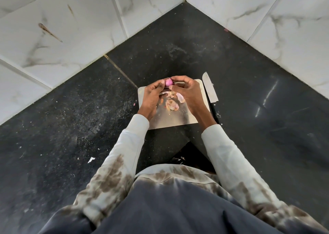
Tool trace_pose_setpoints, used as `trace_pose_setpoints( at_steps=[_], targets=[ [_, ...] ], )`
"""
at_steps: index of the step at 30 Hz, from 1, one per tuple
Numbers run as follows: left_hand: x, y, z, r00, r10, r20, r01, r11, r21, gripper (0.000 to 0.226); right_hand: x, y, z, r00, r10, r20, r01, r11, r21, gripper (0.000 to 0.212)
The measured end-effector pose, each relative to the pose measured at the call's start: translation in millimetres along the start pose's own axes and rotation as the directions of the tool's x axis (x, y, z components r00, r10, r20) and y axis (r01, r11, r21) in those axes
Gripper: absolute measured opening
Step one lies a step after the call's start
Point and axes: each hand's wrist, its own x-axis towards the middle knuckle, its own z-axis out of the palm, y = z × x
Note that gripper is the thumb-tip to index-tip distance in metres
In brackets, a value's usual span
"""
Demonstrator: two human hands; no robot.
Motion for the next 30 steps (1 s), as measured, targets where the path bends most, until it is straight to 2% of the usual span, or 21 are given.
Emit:
trace_pose_setpoints(
  at_steps=[10,15,20,26,30],
  targets=[
    [1,0,-1,0.999,-0.031,0.013,0.031,1.000,-0.001,0.022,1,1,3,1.000,-0.030,0.009,0.031,0.996,-0.085,0.036],
    [2,1,-5,0.998,0.057,0.041,-0.057,0.998,0.001,0.020,0,5,2,1.000,-0.031,-0.004,0.031,0.995,-0.092,0.035],
    [4,2,-6,0.994,0.101,0.042,-0.103,0.993,0.057,0.033,0,8,4,0.999,-0.038,-0.018,0.036,0.996,-0.085,0.040],
    [5,3,-8,0.997,0.073,0.034,-0.075,0.993,0.090,0.036,1,11,3,0.998,-0.043,-0.042,0.038,0.992,-0.117,0.040],
    [8,1,-9,0.998,0.040,0.041,-0.041,0.999,0.036,0.029,2,10,4,0.998,-0.045,-0.047,0.041,0.994,-0.098,0.041]
  ],
)
